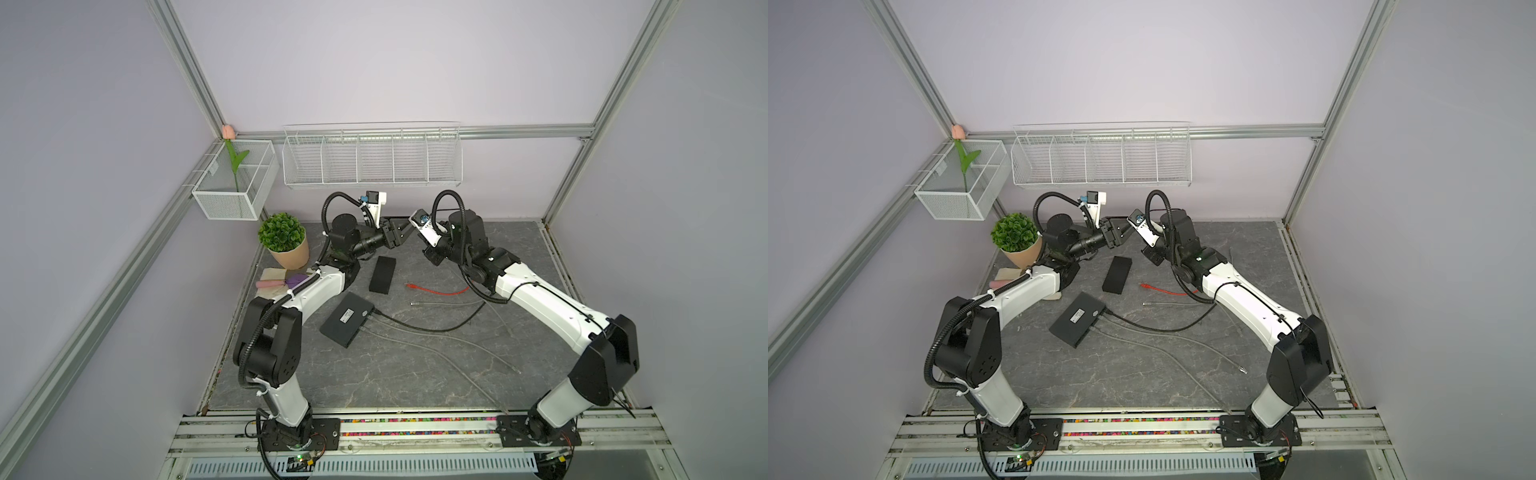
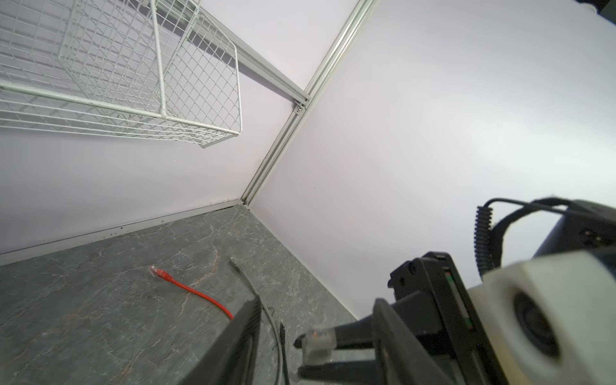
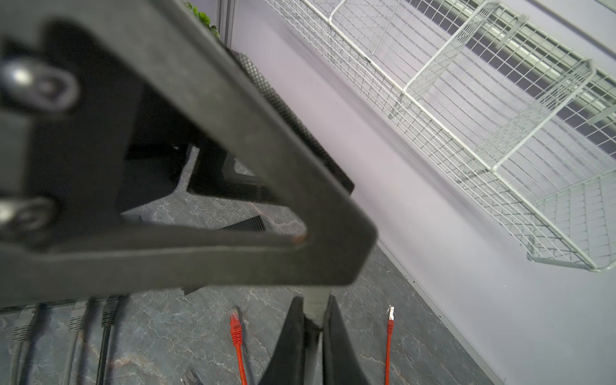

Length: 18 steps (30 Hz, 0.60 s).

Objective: Insert the plug into the switch port

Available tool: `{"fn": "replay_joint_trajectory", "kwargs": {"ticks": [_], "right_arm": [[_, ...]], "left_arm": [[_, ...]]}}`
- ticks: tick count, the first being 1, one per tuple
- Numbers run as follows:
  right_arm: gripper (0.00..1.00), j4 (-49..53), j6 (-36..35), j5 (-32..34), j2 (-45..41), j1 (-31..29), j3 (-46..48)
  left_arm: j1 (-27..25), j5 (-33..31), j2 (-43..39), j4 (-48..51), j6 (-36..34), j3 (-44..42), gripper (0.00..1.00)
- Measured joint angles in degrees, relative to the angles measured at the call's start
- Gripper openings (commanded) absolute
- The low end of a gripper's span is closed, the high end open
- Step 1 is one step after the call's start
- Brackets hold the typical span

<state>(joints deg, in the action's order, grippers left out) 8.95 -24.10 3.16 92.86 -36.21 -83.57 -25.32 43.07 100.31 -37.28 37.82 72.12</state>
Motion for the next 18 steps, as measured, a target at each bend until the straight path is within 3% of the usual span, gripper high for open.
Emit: {"fn": "replay_joint_trajectory", "kwargs": {"ticks": [3, 7, 10, 18], "right_arm": [[0.07, 0.17, 0.20, -0.42, 0.04, 0.00, -0.02], [0.07, 0.22, 0.39, -0.98, 0.07, 0.00, -0.04], [0.07, 0.24, 0.55, -1.07, 0.07, -0.07, -0.20], [0.07, 0.24, 0.50, 0.55, 0.94, -1.07, -1.51]], "left_arm": [[-0.11, 0.04, 0.35, 0.13, 0.07, 0.44, 0.28], [-0.26, 0.11, 0.39, 1.55, -0.68, 0.76, 0.29], [-0.37, 0.09, 0.42, 2.84, -1.46, 1.09, 0.36], [-1.01, -0.37, 0.42, 6.25, -3.06, 1.31, 0.33]]}}
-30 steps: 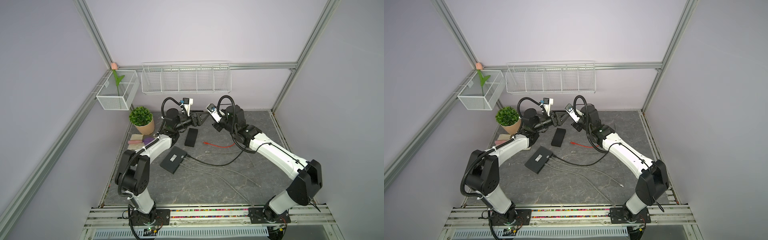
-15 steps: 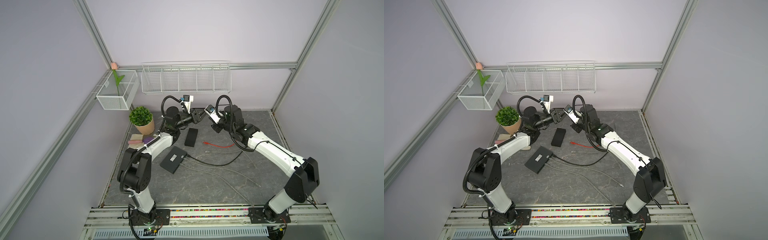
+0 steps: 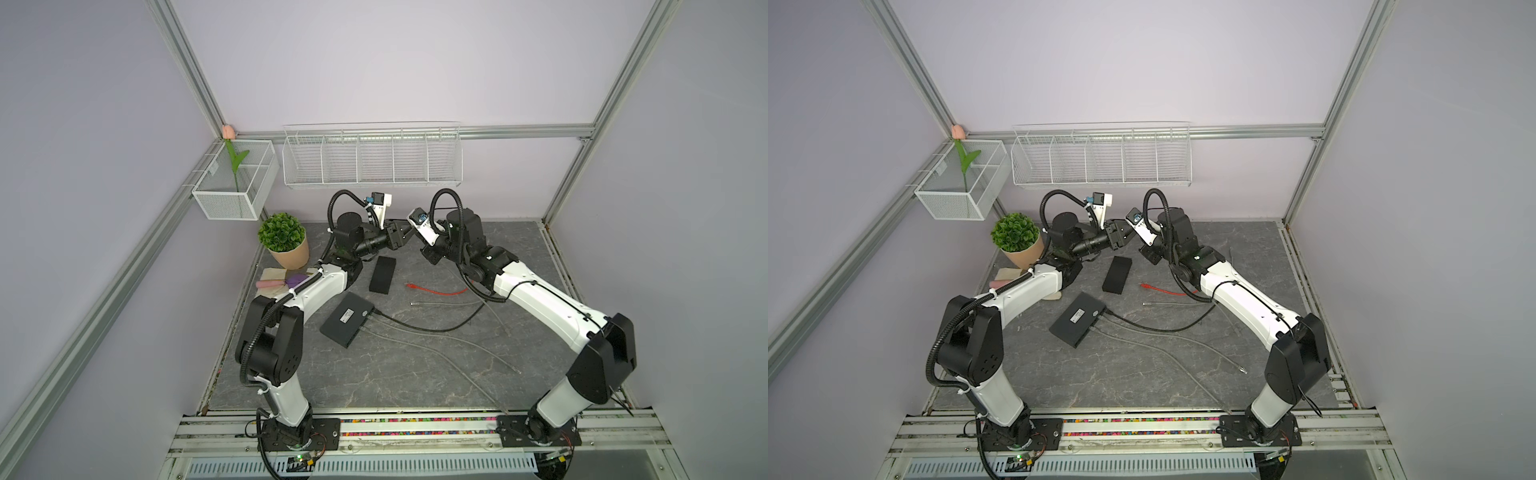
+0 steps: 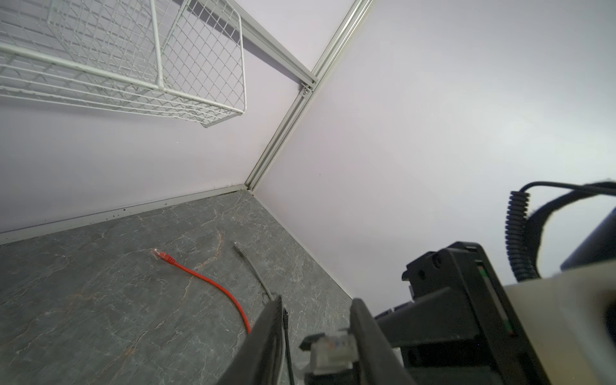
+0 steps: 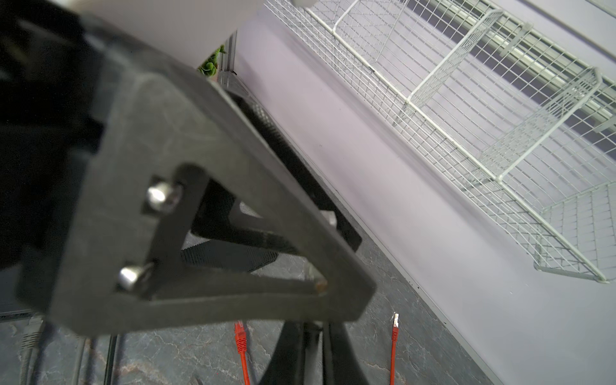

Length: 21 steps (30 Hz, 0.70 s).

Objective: Insert the plug into the switch port

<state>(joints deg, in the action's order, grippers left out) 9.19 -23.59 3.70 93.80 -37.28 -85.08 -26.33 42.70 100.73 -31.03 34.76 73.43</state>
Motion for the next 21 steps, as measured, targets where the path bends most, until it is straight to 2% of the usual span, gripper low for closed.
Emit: {"fn": "replay_joint_trajectory", "kwargs": {"ticks": [7, 8, 16, 17, 18, 20, 21], "right_arm": [[0.07, 0.00, -0.39, 2.34, 0.26, -0.98, 0.00], [0.07, -0.02, -0.42, 2.84, 0.33, -1.03, 0.00], [0.07, -0.94, -0.83, 4.74, 0.42, -1.49, 0.57], [0.07, -1.16, -0.83, 4.81, 0.42, -1.51, 0.61], [0.11, -1.36, -0.83, 4.81, 0.42, -1.51, 0.70], [0.41, -2.03, -0.74, 4.85, 0.39, -1.55, 1.11], [0.42, -2.05, -0.90, 4.85, 0.35, -1.53, 1.36]], "left_arm": [[-0.33, -0.68, -0.02, 1.20, -1.18, 0.17, 0.21], [-0.42, -0.79, -0.02, 1.42, -1.22, 0.20, 0.17], [-0.52, -1.53, -0.66, 3.10, -2.10, 0.22, 0.05], [-0.52, -1.53, -0.70, 3.13, -2.14, 0.22, 0.01], [-0.52, -1.53, -0.76, 3.10, -2.25, 0.22, 0.00], [-0.52, -1.36, -0.81, 3.17, -2.32, 0.22, 0.00], [-0.50, -1.14, -0.83, 3.17, -2.34, 0.22, 0.00]]}}
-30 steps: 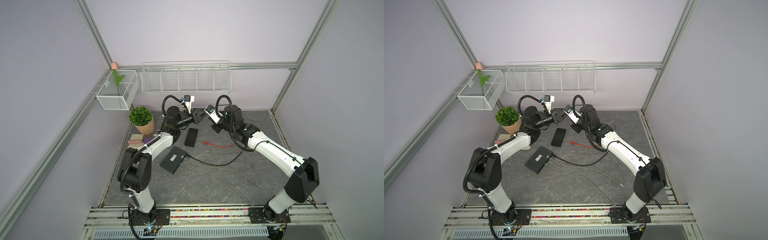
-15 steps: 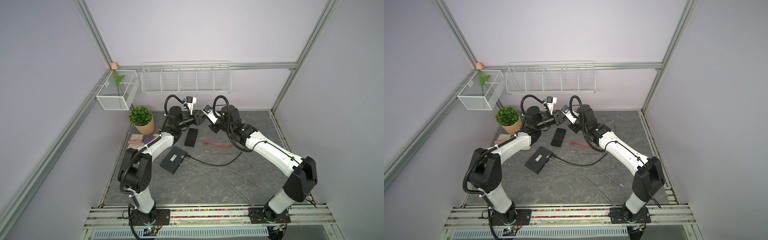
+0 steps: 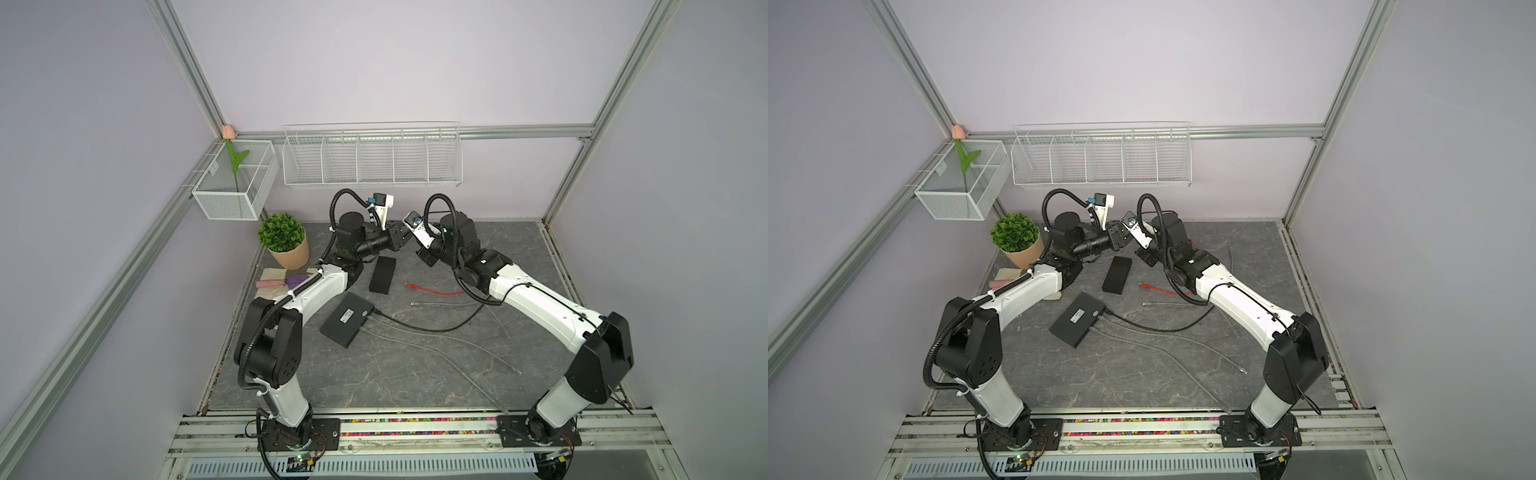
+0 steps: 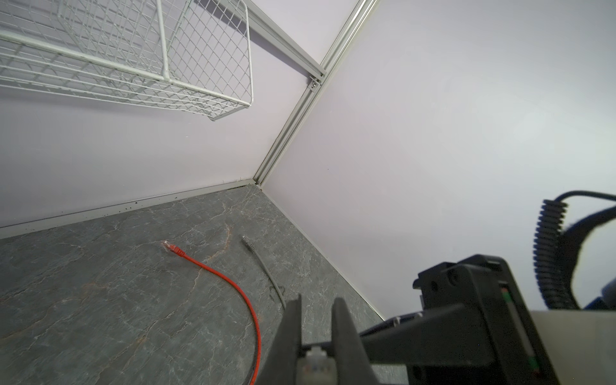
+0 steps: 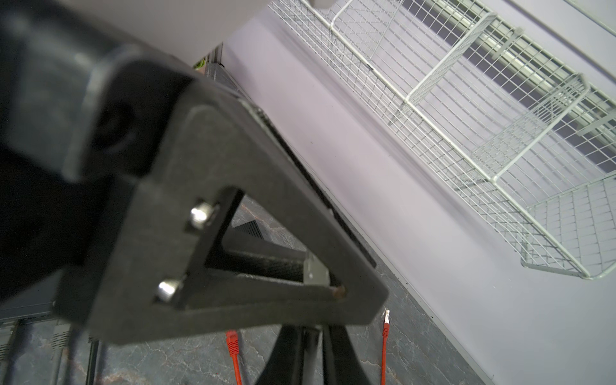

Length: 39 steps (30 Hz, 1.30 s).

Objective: Insert the plug into the switch port

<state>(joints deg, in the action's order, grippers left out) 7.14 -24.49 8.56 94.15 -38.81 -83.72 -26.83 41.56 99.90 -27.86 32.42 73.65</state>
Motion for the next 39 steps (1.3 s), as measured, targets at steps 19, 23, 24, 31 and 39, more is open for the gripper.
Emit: {"fn": "replay_joint_trajectory", "kwargs": {"ticks": [19, 23, 24, 31, 39], "right_arm": [[0.49, 19.65, 0.17, -54.93, -6.19, 19.61, -6.84], [0.42, 23.45, -0.37, -61.90, -0.15, 19.65, -11.91], [0.42, 24.48, -0.46, -63.39, 1.16, 19.65, -12.83], [0.39, 30.77, -1.86, -70.51, 6.32, 19.63, -18.43], [0.31, 39.52, -4.50, -70.10, 12.15, 17.70, -29.77]], "left_arm": [[4.04, 21.99, -0.11, -19.04, 7.54, -0.02, 0.00], [3.98, 23.34, -0.11, -21.16, 8.59, -0.02, 0.00], [3.96, 23.47, -0.11, -21.38, 8.76, -0.02, 0.00], [3.52, 23.93, -0.11, -20.81, 8.17, -0.02, 0.00], [2.60, 23.96, -0.11, -17.05, 5.16, 0.00, 0.00]]}}
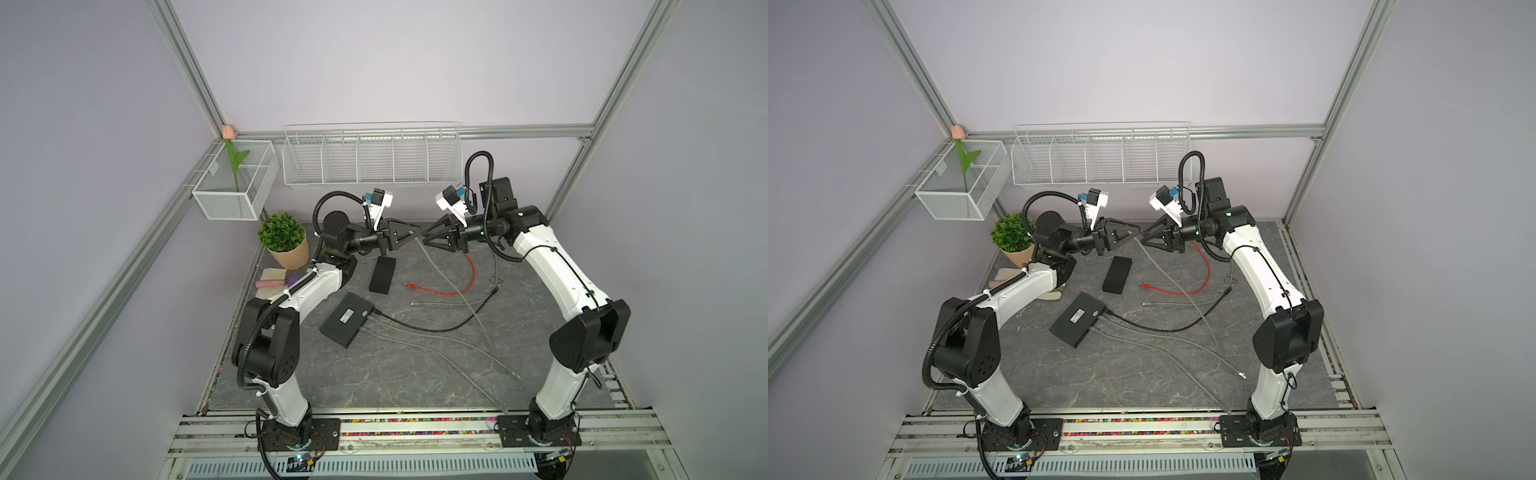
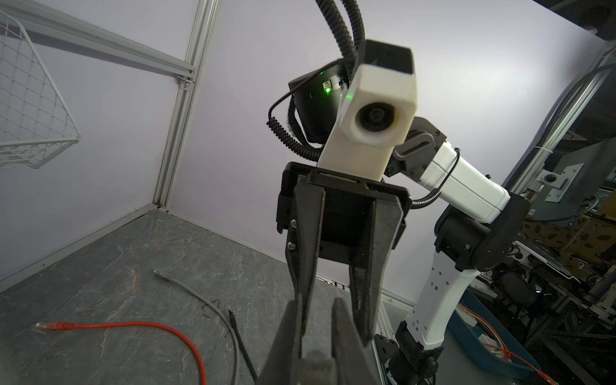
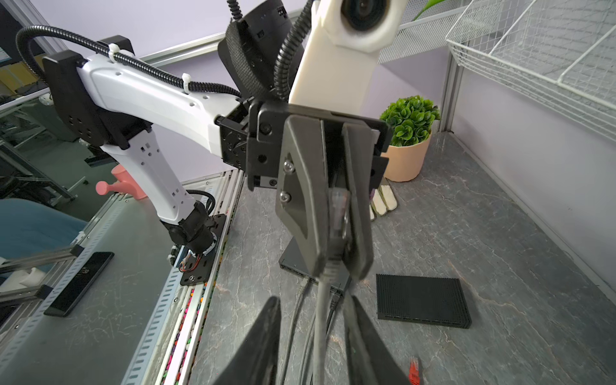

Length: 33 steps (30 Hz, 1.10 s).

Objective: Insert the plug into the switch port

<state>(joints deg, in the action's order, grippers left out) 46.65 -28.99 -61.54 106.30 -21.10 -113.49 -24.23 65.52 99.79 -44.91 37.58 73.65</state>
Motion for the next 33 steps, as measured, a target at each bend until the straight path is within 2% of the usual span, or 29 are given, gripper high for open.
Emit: {"fn": "replay_joint_trajectory", "kwargs": {"ticks": [3, 6, 9, 12, 22, 27, 33], "right_arm": [[0.28, 5.73, -2.12, 0.81, 3.54, -0.98, -5.64], [0.27, 9.01, -3.32, 2.10, 4.96, -1.27, -7.52], [0.28, 10.93, -4.46, 3.10, 5.07, -1.40, -7.82], [0.35, 12.28, -5.51, 3.87, 5.07, -1.55, -7.93], [0.35, 15.74, -7.30, 6.21, 5.07, -1.11, -7.65], [0.28, 16.17, -7.96, 6.12, 5.07, -0.68, -7.45], [0.27, 18.12, -9.46, 5.70, 5.62, -1.03, -7.93]], "left_arm": [[-0.11, -0.11, 0.00, 2.29, -1.66, 0.00, 0.00], [-0.07, -0.04, 0.00, 4.90, -3.04, 0.00, 0.00], [-0.17, 0.22, 0.00, 6.69, -4.07, 0.00, 0.00], [-0.22, 0.39, 0.00, 7.80, -4.68, 0.00, 0.00], [-0.22, 0.35, -0.22, 8.55, -5.18, 0.00, 0.00], [-0.26, 0.33, -0.66, 8.11, -5.14, 0.00, 0.00], [-0.33, 0.35, -0.68, 7.87, -5.11, 0.00, 0.00]]}}
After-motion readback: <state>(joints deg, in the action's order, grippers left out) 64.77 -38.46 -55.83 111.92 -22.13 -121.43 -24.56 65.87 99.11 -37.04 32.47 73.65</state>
